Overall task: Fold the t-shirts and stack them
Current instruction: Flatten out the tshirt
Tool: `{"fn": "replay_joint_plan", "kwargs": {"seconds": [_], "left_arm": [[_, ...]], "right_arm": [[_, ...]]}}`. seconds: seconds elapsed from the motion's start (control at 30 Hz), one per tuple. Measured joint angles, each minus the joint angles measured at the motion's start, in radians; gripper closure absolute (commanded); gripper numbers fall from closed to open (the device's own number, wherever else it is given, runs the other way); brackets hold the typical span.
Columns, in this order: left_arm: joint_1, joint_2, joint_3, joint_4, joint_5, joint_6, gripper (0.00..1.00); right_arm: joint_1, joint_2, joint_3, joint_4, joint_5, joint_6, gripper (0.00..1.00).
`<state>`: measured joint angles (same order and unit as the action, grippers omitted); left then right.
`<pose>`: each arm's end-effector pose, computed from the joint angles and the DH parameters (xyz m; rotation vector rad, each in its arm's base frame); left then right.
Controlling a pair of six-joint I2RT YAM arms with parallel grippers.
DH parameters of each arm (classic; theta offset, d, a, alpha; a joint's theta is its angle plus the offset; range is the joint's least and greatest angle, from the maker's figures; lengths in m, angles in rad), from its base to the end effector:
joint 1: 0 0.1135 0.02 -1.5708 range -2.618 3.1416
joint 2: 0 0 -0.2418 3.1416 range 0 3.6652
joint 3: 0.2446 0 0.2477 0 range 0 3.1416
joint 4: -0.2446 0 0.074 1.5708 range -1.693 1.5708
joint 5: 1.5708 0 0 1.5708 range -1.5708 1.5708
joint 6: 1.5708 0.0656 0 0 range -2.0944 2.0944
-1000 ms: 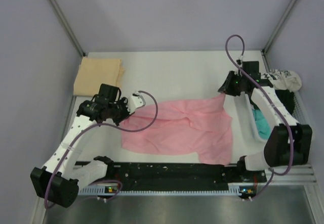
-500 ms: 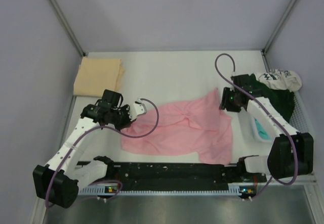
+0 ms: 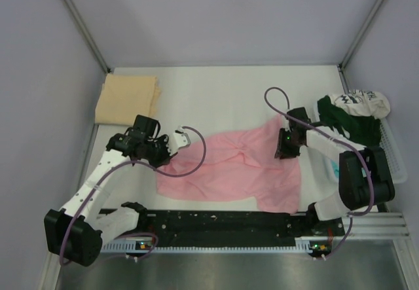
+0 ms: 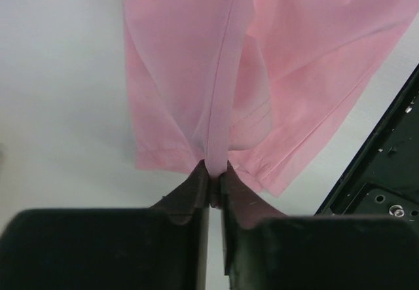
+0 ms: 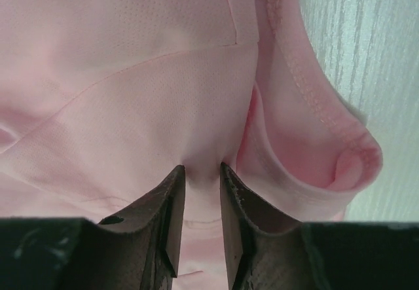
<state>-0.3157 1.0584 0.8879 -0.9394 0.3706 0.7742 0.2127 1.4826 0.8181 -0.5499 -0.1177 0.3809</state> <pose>0.1909 -0.0873 0.2215 1.4415 2.1581 -0.3351 0.2656 0.0652 0.1230 0.2070 2.8115 0.3073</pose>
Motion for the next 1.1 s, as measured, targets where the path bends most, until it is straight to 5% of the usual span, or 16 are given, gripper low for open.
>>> {"fn": "replay_joint_plan", "kwargs": {"seconds": [0.13,0.27,0.57,1.1], "left_arm": [[0.0,0.004,0.0,-0.005,-0.017,-0.002,0.58],[0.0,0.034,-0.004,-0.017,-0.02,0.005,0.47],[-0.013,0.118,-0.025,-0.014,-0.037,-0.026,0.4],[-0.12,0.179,-0.128,0.071,-0.266,-0.072,0.56]], "right_arm": [[0.002,0.011,-0.007,0.025,-0.016,0.002,0.99],[0.002,0.013,-0.007,0.037,-0.019,0.004,1.0],[0.002,-0.076,-0.007,0.027,-0.038,0.003,1.0],[0.002,-0.23,0.018,-0.029,-0.049,-0.013,1.0]]}}
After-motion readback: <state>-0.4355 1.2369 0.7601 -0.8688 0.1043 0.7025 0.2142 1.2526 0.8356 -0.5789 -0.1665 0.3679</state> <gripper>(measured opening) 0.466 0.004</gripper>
